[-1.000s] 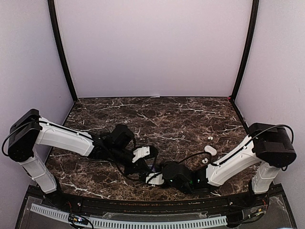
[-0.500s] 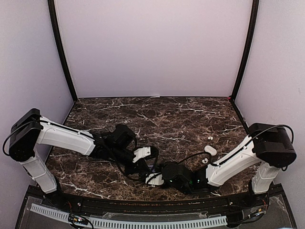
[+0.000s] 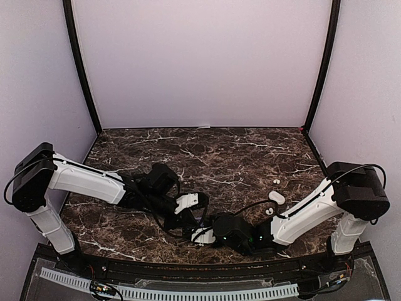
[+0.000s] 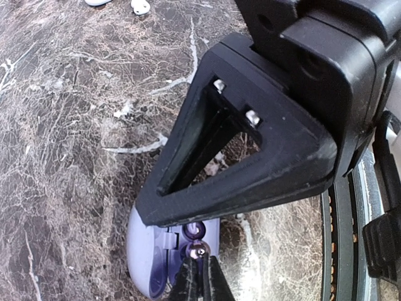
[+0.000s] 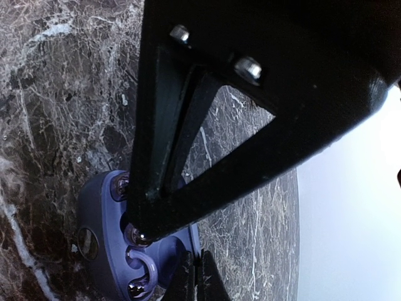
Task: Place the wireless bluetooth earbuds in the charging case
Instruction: Insert the left earbud into the left side groove of the charging case.
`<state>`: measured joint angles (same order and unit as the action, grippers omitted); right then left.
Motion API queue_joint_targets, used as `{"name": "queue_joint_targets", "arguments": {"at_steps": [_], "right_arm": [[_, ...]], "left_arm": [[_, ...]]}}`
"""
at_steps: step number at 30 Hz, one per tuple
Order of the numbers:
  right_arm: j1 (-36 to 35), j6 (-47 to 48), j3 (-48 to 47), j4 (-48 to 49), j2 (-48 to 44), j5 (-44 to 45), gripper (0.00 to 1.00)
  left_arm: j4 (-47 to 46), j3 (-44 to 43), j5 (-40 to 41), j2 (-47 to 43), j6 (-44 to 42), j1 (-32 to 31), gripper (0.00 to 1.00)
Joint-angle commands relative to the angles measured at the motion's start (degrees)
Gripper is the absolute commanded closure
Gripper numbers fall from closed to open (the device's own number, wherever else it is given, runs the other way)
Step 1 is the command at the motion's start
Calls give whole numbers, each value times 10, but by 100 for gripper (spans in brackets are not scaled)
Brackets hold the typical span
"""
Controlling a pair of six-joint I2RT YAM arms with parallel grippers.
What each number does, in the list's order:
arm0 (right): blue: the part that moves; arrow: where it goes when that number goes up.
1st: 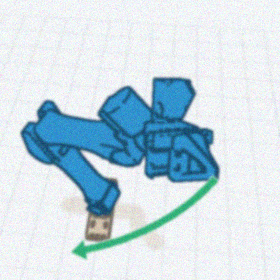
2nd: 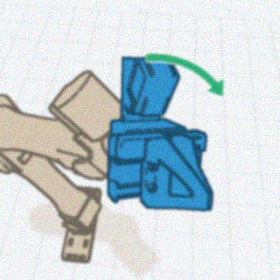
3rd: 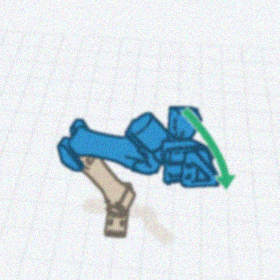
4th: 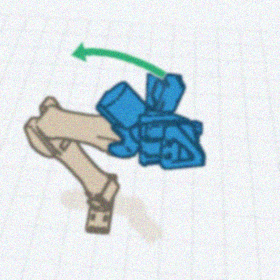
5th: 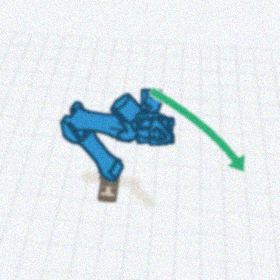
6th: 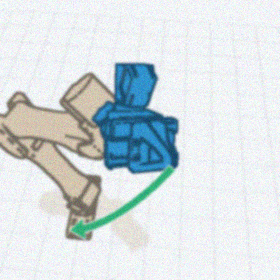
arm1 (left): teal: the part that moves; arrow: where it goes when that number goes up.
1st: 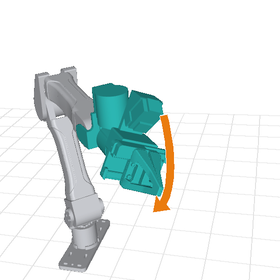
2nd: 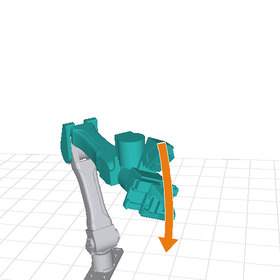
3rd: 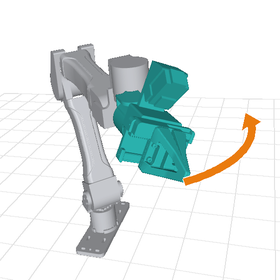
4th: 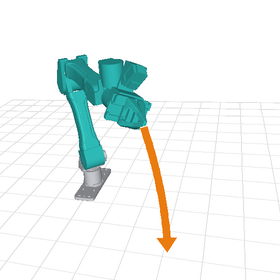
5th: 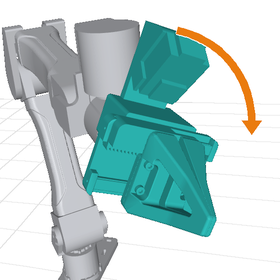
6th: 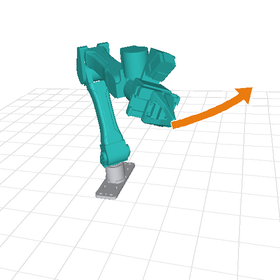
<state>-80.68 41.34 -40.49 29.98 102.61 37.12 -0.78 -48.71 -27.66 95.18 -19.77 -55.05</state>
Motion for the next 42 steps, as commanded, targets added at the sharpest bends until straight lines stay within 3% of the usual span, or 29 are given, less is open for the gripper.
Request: {"name": "queue_joint_targets", "arguments": {"at_steps": [1,42], "right_arm": [[-5,-6,-11,34,-1,13,100],[-7,-2,-15,32,6,15,100]], "left_arm": [[25,-16,-13,11,-9,-6,100],[128,-59,13,33,-24,-7,100]]}}
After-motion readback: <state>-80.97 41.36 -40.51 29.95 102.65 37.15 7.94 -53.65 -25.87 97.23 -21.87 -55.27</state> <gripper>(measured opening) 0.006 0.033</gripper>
